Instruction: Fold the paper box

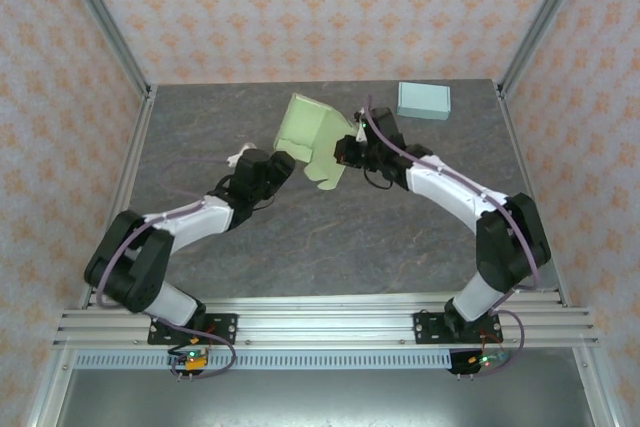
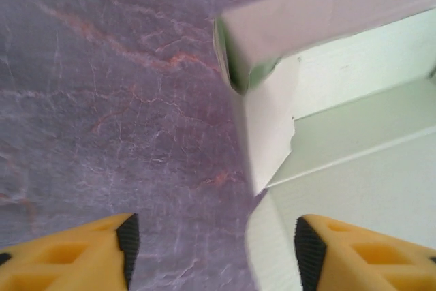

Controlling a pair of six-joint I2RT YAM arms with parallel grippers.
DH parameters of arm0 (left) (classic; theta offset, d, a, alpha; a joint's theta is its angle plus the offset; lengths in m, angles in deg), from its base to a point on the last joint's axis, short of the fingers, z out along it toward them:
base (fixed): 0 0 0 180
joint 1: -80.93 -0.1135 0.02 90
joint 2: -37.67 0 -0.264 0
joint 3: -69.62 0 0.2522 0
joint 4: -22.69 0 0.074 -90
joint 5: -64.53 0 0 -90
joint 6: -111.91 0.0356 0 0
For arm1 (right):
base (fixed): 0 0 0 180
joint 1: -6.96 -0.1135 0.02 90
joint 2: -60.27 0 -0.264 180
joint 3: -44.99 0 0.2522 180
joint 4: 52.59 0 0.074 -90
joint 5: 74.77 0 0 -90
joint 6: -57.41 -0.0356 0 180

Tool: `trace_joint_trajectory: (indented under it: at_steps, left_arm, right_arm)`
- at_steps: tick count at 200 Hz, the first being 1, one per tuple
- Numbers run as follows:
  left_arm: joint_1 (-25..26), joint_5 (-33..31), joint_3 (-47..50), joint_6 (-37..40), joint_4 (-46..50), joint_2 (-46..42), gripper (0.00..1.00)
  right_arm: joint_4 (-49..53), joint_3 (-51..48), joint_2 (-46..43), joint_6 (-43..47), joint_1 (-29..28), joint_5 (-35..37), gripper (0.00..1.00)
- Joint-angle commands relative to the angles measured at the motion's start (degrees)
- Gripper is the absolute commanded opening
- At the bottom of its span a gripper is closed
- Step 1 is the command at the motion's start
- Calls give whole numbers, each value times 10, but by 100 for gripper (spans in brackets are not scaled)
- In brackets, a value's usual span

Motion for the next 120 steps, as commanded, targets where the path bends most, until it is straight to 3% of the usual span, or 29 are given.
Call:
trace_joint_trajectory:
  at_steps: [1, 20, 35, 57, 75, 94, 120]
  left_arm:
    - [-11, -4, 9, 98, 45, -80, 70]
    - [-18, -43, -7, 169, 151, -131, 82]
    - [-30, -59, -18, 216, 200, -147, 83]
    - [-54, -28, -38, 257, 225, -132, 83]
    - [-62, 6, -64, 281, 240, -105, 83]
    - [-63, 43, -80, 298, 233, -75, 83]
    - [-63, 86, -77, 317, 179, -45, 82]
  right_arm:
    - [196, 91, 10, 261, 2, 64, 8]
    - [280, 127, 13, 393, 3, 131, 8]
    - [292, 132, 1, 477, 3, 175, 8]
    - [311, 142, -11, 591, 1, 168, 9]
    - [328, 155, -4, 671, -6, 202, 10]
    - [368, 187, 23, 746, -20, 257, 10]
    - [426, 240, 70, 803, -28, 271, 9]
